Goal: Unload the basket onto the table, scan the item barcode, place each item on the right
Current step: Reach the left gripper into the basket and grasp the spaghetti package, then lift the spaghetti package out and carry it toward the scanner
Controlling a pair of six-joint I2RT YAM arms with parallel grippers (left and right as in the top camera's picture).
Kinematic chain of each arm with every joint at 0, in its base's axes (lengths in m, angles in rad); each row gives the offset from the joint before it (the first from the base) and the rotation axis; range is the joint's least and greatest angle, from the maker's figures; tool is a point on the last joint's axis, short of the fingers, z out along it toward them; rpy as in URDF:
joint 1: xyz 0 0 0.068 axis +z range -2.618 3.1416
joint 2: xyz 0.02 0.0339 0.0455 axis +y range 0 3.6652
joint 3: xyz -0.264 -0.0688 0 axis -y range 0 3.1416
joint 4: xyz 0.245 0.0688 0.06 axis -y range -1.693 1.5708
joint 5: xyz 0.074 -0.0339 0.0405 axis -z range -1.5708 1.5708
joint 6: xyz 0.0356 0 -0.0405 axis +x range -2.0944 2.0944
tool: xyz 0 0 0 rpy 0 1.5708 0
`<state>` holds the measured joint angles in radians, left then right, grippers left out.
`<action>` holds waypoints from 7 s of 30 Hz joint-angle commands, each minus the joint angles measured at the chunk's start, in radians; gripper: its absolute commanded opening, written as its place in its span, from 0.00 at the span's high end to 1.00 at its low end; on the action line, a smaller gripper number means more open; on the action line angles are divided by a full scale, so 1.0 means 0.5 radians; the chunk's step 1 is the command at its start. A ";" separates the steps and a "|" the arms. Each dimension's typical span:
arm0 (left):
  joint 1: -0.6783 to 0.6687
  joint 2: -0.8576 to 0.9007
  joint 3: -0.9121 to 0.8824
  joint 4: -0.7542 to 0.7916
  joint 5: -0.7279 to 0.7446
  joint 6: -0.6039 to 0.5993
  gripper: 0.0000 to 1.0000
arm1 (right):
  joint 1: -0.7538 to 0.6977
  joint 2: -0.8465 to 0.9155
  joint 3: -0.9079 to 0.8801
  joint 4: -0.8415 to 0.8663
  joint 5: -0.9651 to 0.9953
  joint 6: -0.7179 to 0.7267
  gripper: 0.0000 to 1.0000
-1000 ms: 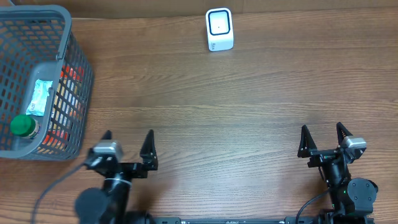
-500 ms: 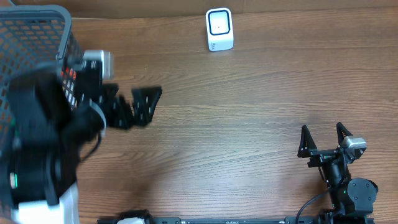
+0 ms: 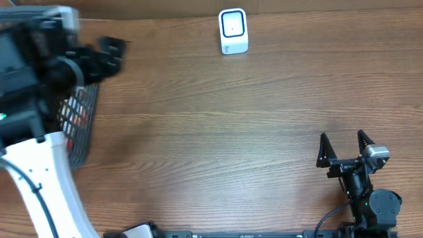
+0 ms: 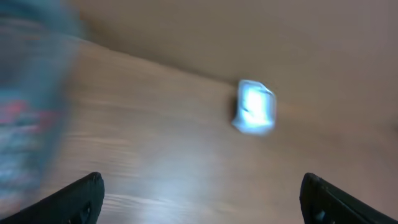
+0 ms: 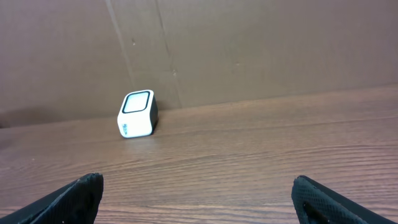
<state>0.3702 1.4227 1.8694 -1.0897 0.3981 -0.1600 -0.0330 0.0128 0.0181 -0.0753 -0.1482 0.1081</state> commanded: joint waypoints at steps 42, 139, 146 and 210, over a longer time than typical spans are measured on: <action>0.661 1.530 0.025 -0.243 -0.557 0.521 0.11 | -0.013 -0.020 -0.021 0.008 0.024 -0.007 0.00; 0.436 1.186 1.687 -0.727 -0.769 0.301 0.74 | -0.013 -0.020 -0.021 0.008 0.024 -0.007 0.00; 0.406 0.784 1.687 -0.697 -0.404 0.233 0.75 | -0.013 -0.020 -0.021 0.008 0.024 -0.006 0.00; -1.971 1.546 0.006 -0.112 -0.655 -0.695 0.19 | -0.013 -0.020 -0.021 0.008 0.024 -0.007 0.00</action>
<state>-0.6292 2.1883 1.7794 -1.1213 0.0742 -0.5564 -0.0330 0.0128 0.0181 -0.0753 -0.1482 0.1078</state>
